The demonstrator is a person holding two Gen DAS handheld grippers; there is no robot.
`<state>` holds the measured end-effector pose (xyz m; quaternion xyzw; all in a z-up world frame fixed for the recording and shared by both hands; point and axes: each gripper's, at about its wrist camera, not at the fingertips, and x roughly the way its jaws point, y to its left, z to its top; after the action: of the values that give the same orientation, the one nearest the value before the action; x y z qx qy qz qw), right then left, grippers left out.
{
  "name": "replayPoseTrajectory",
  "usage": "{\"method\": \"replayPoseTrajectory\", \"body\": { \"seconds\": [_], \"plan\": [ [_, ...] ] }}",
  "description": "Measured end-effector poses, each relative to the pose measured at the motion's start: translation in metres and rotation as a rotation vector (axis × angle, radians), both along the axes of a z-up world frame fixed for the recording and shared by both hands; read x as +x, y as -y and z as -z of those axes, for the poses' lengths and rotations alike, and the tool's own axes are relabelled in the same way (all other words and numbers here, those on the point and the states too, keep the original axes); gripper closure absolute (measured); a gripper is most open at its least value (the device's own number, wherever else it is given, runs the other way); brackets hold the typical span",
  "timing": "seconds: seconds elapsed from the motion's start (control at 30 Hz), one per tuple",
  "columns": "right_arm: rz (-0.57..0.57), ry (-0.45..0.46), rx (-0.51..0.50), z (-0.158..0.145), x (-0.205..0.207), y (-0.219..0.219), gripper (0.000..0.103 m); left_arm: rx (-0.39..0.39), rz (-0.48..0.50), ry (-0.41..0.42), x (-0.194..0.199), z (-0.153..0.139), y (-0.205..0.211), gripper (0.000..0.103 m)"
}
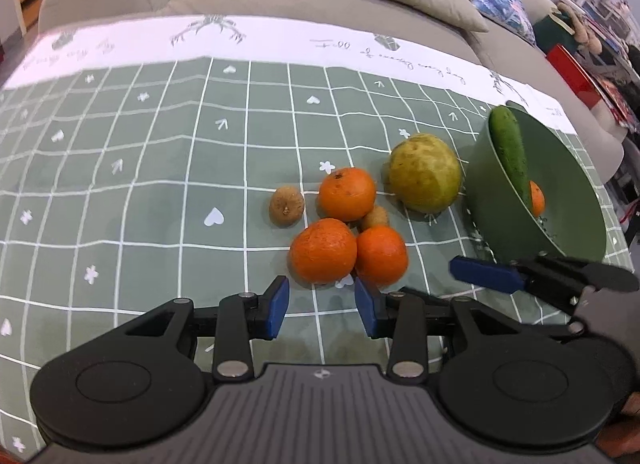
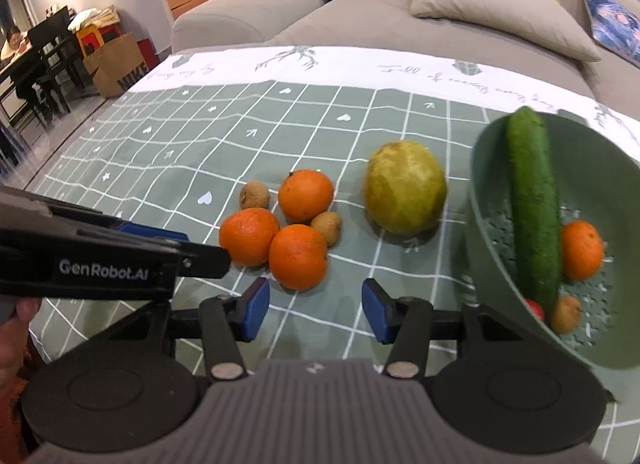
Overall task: Organize fruits
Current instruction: 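Grasp an orange with the left gripper while the right gripper grasps another orange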
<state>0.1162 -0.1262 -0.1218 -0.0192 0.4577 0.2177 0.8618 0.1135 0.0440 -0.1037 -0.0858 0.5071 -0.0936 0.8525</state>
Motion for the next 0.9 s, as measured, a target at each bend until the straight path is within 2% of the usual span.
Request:
{"method": "replayPoseTrajectory", "body": {
  "seconds": [0.37, 0.5, 0.73, 0.9],
  "plan": [
    [-0.070, 0.023, -0.041, 0.018, 0.019, -0.027, 0.057, -0.046, -0.022, -0.040, 0.014, 0.012, -0.011, 0.058],
    [-0.085, 0.028, -0.057, 0.021, 0.026, -0.033, 0.068, -0.064, -0.025, -0.051, 0.015, 0.013, -0.012, 0.055],
    [-0.067, 0.019, -0.057, 0.018, 0.022, -0.022, 0.068, -0.112, -0.040, -0.066, 0.024, 0.017, -0.013, 0.049],
    [-0.051, 0.009, -0.074, 0.017, 0.019, -0.011, 0.068, -0.125, -0.039, -0.065, 0.030, 0.019, -0.007, 0.048]
  ]
}}
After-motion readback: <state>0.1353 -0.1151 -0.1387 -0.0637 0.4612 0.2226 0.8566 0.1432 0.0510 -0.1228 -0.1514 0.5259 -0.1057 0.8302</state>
